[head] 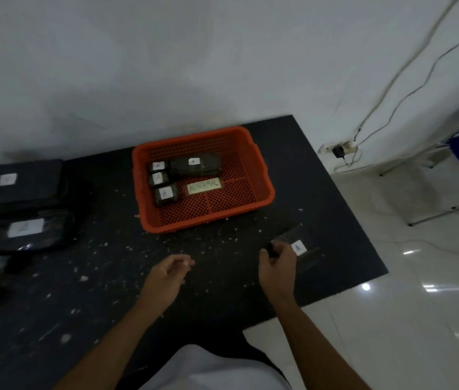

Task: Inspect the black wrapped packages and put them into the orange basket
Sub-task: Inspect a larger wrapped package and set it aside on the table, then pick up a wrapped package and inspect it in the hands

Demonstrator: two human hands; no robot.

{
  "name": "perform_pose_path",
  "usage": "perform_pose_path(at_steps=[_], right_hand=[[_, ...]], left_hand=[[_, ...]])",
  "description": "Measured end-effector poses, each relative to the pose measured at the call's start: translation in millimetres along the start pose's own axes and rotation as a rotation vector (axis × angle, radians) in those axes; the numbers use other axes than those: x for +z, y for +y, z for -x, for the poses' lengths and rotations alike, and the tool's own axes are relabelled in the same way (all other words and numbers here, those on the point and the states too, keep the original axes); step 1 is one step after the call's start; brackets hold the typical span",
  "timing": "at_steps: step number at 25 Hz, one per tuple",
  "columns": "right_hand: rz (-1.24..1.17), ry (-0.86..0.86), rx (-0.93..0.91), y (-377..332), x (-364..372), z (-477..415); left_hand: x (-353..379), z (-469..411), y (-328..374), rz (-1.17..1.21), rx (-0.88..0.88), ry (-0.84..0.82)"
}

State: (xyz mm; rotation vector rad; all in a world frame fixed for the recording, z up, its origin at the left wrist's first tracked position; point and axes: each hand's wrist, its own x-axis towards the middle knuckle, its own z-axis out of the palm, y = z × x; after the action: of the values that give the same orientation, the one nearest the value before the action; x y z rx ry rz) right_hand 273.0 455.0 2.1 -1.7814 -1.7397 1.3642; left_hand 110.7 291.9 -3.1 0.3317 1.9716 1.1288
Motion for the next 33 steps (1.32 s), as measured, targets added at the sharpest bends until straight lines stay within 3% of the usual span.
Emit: perform_pose_path(at_steps=[12,19,26,33], right_hand=[[0.308,-0.586,-0.425,-98,214,114],[0.433,-0.859,-0.516,-143,342,209],[0.609,-1.001,-0.511,-151,437,264],[0.708,-0.939,-0.388,-148,472,272]], left_hand=[[-204,53,-86,0.166,-0.129,0.474],[-312,73,-140,0.215,-0.174,0.783],[-381,69,-181,0.22,-0.27,0.73],[-393,50,-177,0.277,-0.262,0.433]])
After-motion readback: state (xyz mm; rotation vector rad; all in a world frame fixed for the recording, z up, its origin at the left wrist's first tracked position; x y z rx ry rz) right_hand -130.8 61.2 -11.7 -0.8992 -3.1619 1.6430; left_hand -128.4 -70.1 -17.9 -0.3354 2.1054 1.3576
